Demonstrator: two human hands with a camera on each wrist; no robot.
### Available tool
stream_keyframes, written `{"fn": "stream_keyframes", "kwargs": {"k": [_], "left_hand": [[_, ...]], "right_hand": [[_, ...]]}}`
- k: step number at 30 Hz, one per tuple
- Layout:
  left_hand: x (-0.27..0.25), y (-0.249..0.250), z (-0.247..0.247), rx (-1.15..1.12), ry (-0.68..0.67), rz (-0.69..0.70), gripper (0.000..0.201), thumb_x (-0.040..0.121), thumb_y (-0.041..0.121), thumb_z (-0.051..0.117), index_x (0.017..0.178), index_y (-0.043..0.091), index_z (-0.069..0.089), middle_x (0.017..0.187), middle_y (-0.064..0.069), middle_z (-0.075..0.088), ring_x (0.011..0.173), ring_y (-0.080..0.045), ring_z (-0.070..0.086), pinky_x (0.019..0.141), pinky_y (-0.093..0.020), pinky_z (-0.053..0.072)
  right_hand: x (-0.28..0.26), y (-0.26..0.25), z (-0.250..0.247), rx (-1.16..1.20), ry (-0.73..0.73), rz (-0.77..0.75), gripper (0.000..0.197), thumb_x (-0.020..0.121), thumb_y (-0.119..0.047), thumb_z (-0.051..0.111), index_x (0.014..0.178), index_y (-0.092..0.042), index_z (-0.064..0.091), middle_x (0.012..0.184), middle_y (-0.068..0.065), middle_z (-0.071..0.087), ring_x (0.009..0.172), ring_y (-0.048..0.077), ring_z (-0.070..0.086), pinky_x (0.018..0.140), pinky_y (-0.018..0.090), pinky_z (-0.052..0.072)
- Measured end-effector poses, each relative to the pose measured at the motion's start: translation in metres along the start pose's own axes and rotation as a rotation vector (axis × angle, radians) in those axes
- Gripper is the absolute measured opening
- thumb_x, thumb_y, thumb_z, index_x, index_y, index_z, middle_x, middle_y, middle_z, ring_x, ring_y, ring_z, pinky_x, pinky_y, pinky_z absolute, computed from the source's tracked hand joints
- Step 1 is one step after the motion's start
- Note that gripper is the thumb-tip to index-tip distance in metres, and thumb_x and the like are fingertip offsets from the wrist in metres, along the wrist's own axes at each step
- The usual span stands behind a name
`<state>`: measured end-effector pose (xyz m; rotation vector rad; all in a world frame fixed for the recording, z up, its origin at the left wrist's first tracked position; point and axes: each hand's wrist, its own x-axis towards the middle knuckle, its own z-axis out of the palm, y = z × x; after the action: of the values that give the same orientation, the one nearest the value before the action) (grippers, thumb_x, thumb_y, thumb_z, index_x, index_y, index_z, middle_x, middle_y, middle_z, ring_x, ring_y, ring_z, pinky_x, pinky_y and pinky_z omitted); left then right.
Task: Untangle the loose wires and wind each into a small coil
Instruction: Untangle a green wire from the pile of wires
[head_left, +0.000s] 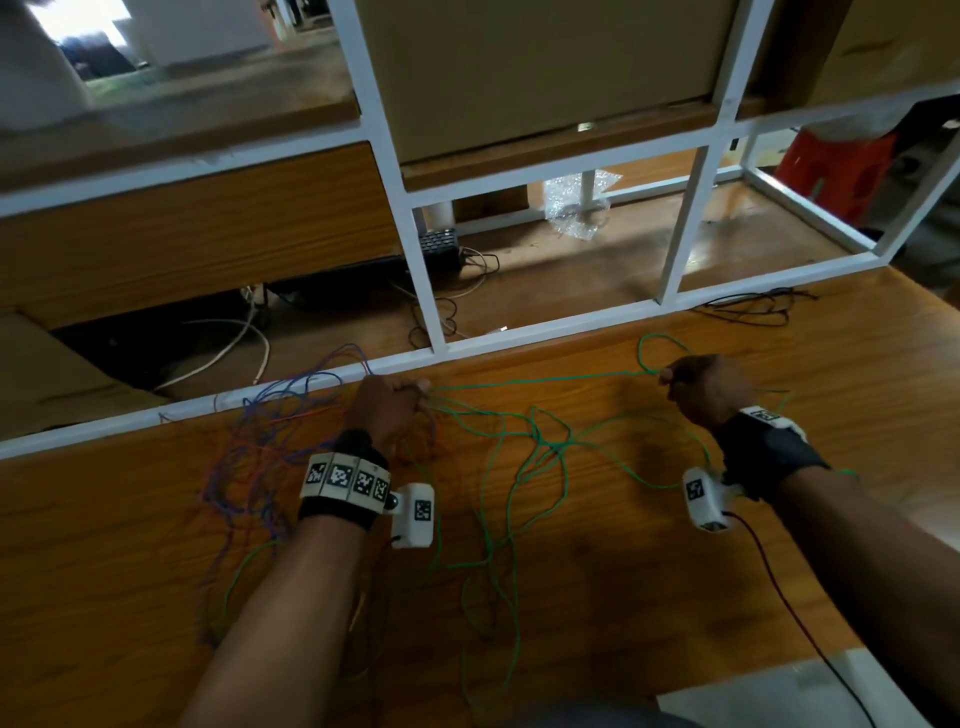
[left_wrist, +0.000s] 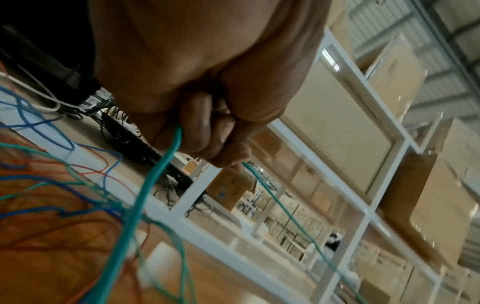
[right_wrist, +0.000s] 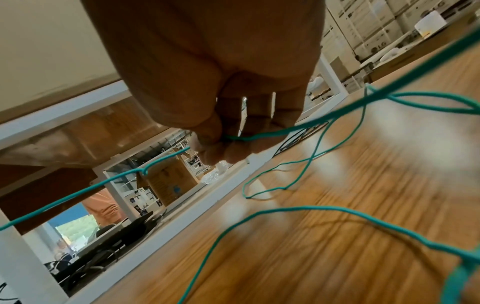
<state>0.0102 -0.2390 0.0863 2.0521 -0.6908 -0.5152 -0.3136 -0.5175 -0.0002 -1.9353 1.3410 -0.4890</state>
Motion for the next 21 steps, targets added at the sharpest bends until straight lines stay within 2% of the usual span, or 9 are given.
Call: {"fn": "stream_keyframes", "kwargs": {"k": [3,6,9,11,13,15,16,18,21], "left_hand": [[0.005,-0.007,0.010,0.239,-0.030,0.052,0.028,0.099,0.028,0.058,0.080,0.016,0.074,0.085,-0.010,0.074,0.067,-0.022,0.061,0.063,-0.029,0.047],[0.000,0.006,0.029,0.520,0.028,0.163,0.038,0.099,0.032,0.057,0.130,0.011,0.061,0.133,-0.014,0.060,0.122,-0.033,0.054,0.104,-0.044,0.043],[-0.028,0.042,0.062,0.594,0.104,0.598,0.057,0.092,0.036,0.059,0.145,0.022,0.048,0.151,-0.010,0.045,0.140,-0.033,0.036,0.115,-0.049,0.031],[-0.051,0.069,0.087,0.664,-0.127,0.810,0.064,0.093,0.030,0.059,0.152,0.023,0.038,0.162,-0.004,0.031,0.150,-0.028,0.022,0.121,-0.053,0.015],[-0.061,0.080,0.107,0.808,-0.280,0.797,0.064,0.096,0.026,0.058,0.154,0.024,0.032,0.159,0.001,0.037,0.149,-0.021,0.026,0.122,-0.056,0.002],[-0.052,0.076,0.111,0.665,-0.333,0.768,0.047,0.095,0.023,0.060,0.142,0.024,0.054,0.129,0.000,0.066,0.123,-0.023,0.058,0.118,-0.049,0.022],[-0.046,0.071,0.107,0.494,-0.340,0.754,0.032,0.095,0.023,0.060,0.126,0.023,0.068,0.109,0.000,0.074,0.103,-0.023,0.067,0.106,-0.040,0.038],[-0.027,0.058,0.087,0.272,-0.258,0.710,0.022,0.094,0.029,0.058,0.097,0.021,0.078,0.088,0.004,0.075,0.079,-0.014,0.066,0.077,-0.028,0.049],[0.011,0.039,0.052,0.172,-0.012,0.548,0.024,0.089,0.043,0.054,0.084,0.032,0.075,0.093,0.000,0.073,0.084,-0.016,0.067,0.075,-0.022,0.048]], "right_hand": [[-0.028,-0.024,0.009,-0.013,0.048,-0.151,0.028,0.086,-0.016,0.072,0.060,-0.029,0.071,0.071,0.008,0.073,0.067,0.034,0.070,0.066,0.050,0.060],[-0.058,-0.057,0.023,-0.014,0.004,-0.268,0.035,0.096,-0.028,0.069,0.062,-0.034,0.068,0.066,-0.006,0.071,0.063,0.018,0.069,0.065,0.036,0.056],[-0.079,-0.088,0.031,-0.004,-0.019,-0.359,0.026,0.095,-0.033,0.070,0.070,-0.034,0.072,0.067,-0.010,0.072,0.063,0.006,0.066,0.061,0.023,0.049],[-0.089,-0.109,0.031,0.045,-0.071,-0.411,0.022,0.095,-0.023,0.071,0.073,-0.027,0.075,0.064,-0.005,0.070,0.058,0.004,0.061,0.055,0.017,0.042],[-0.094,-0.122,0.027,0.105,-0.130,-0.428,0.023,0.090,-0.016,0.070,0.069,-0.024,0.073,0.059,-0.007,0.066,0.053,0.003,0.057,0.055,0.025,0.040],[-0.096,-0.121,0.016,0.213,-0.163,-0.379,0.015,0.090,-0.019,0.077,0.075,-0.022,0.076,0.059,-0.007,0.068,0.051,0.001,0.056,0.055,0.026,0.044],[-0.096,-0.116,0.008,0.257,-0.177,-0.347,0.010,0.090,-0.024,0.079,0.082,-0.020,0.078,0.062,-0.003,0.071,0.052,0.006,0.058,0.053,0.029,0.048],[-0.096,-0.097,-0.012,0.248,-0.231,-0.319,0.018,0.094,-0.031,0.076,0.091,-0.014,0.078,0.066,0.009,0.071,0.053,0.015,0.059,0.051,0.032,0.051],[-0.096,-0.055,-0.043,0.225,-0.322,-0.314,0.036,0.101,-0.034,0.064,0.091,0.000,0.072,0.062,0.002,0.061,0.052,0.014,0.052,0.051,0.028,0.044]]}}
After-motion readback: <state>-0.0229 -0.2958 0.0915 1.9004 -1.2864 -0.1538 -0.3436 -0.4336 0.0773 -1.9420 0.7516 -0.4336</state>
